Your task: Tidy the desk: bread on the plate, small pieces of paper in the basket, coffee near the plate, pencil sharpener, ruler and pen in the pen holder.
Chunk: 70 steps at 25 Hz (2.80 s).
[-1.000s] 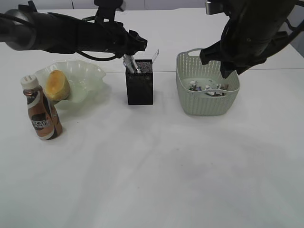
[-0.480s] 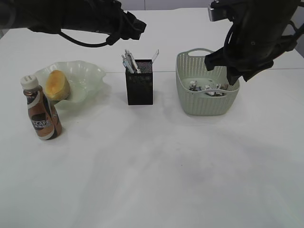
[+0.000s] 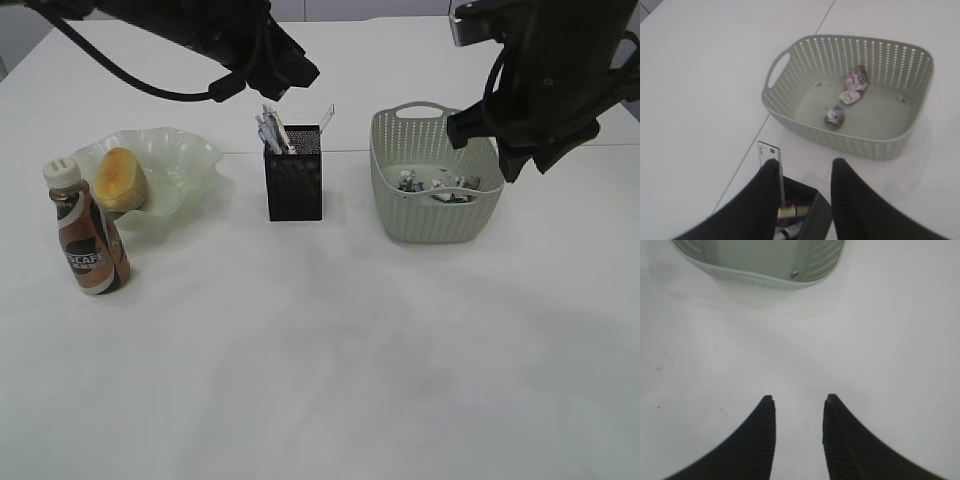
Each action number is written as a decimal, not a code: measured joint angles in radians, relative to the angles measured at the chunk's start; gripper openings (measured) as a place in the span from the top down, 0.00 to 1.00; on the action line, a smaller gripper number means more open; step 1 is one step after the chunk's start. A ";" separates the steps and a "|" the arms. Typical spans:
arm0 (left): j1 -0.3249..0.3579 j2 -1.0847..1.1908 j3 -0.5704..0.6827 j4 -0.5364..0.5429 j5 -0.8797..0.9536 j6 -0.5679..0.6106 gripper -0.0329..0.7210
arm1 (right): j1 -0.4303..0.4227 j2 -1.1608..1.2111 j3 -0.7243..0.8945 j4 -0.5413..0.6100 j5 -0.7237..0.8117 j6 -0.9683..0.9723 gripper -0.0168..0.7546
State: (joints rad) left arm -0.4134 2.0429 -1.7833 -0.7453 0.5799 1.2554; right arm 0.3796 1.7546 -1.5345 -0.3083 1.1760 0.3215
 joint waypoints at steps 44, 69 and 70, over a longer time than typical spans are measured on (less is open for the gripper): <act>-0.044 -0.552 -0.046 0.784 0.679 -1.416 0.32 | 0.000 -0.408 -0.118 0.269 0.078 -0.052 0.36; -0.044 -1.289 0.588 0.661 0.685 -1.265 0.33 | 0.000 -1.181 0.483 0.287 0.094 -0.144 0.36; -0.044 -1.310 0.613 0.652 0.685 -1.255 0.33 | 0.000 -1.215 0.501 0.280 0.094 -0.146 0.36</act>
State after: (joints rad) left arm -0.4574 0.7326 -1.1705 -0.0933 1.2649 0.0000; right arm 0.3796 0.5392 -1.0333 -0.0286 1.2701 0.1751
